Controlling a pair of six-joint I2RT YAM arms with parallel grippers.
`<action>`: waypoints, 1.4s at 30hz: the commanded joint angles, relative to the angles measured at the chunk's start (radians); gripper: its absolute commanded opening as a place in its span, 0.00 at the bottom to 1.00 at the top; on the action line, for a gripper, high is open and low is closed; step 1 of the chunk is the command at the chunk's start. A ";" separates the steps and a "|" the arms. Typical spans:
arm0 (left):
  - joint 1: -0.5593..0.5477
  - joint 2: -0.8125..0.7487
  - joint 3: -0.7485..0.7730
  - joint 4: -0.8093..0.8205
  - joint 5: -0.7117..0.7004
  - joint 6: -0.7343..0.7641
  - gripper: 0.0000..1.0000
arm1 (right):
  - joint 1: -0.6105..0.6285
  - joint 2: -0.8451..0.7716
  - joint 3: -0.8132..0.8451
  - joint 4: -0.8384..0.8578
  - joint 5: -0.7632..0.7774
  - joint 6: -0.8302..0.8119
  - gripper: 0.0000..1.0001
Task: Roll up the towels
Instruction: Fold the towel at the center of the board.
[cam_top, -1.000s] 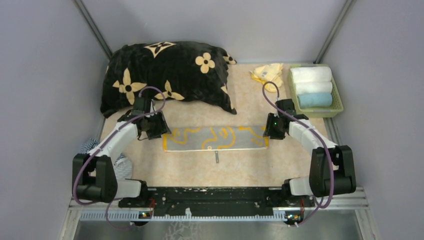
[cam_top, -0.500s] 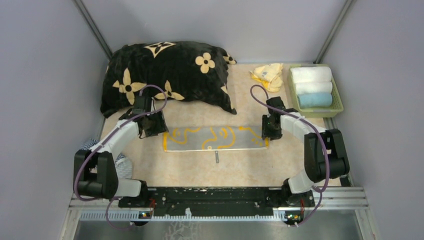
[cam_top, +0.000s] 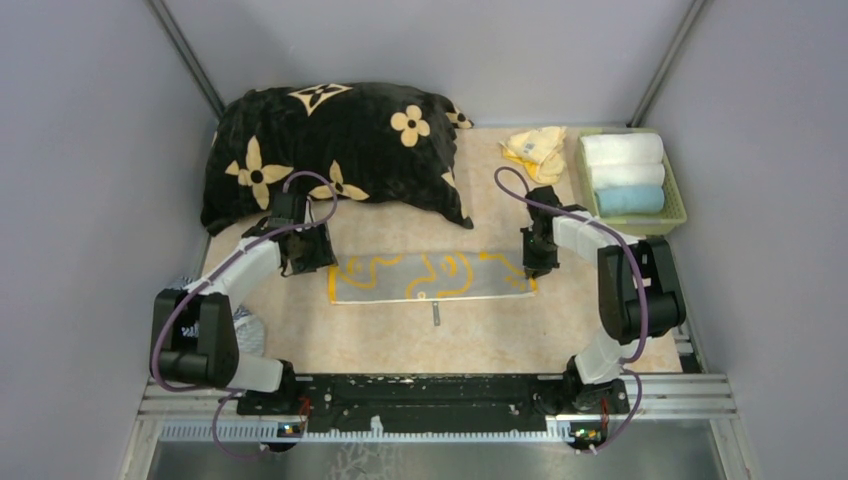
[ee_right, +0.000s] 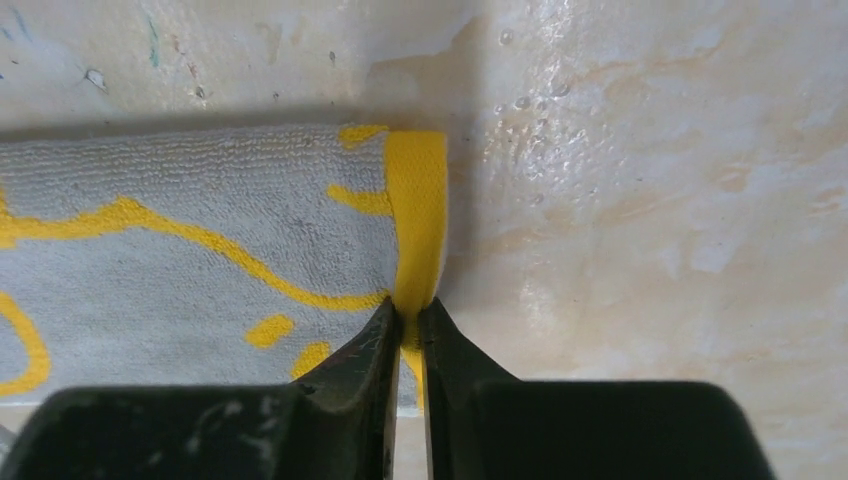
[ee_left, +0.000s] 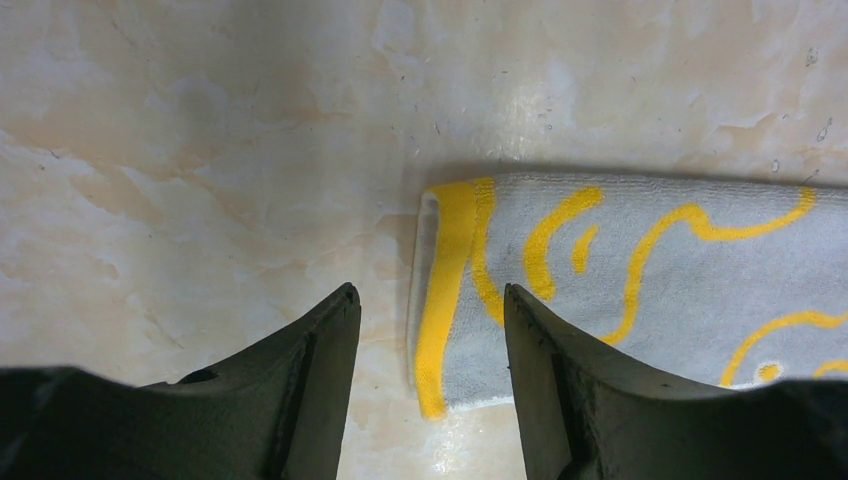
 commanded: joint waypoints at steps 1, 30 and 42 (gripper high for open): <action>0.006 0.006 -0.001 0.025 -0.003 0.018 0.61 | 0.017 0.128 -0.072 0.046 -0.065 0.024 0.04; -0.064 0.030 -0.054 0.128 0.404 -0.149 0.61 | 0.119 -0.179 0.270 -0.204 0.064 0.003 0.00; -0.084 0.141 -0.075 0.217 0.463 -0.175 0.51 | 0.451 0.006 0.408 -0.067 -0.097 0.212 0.00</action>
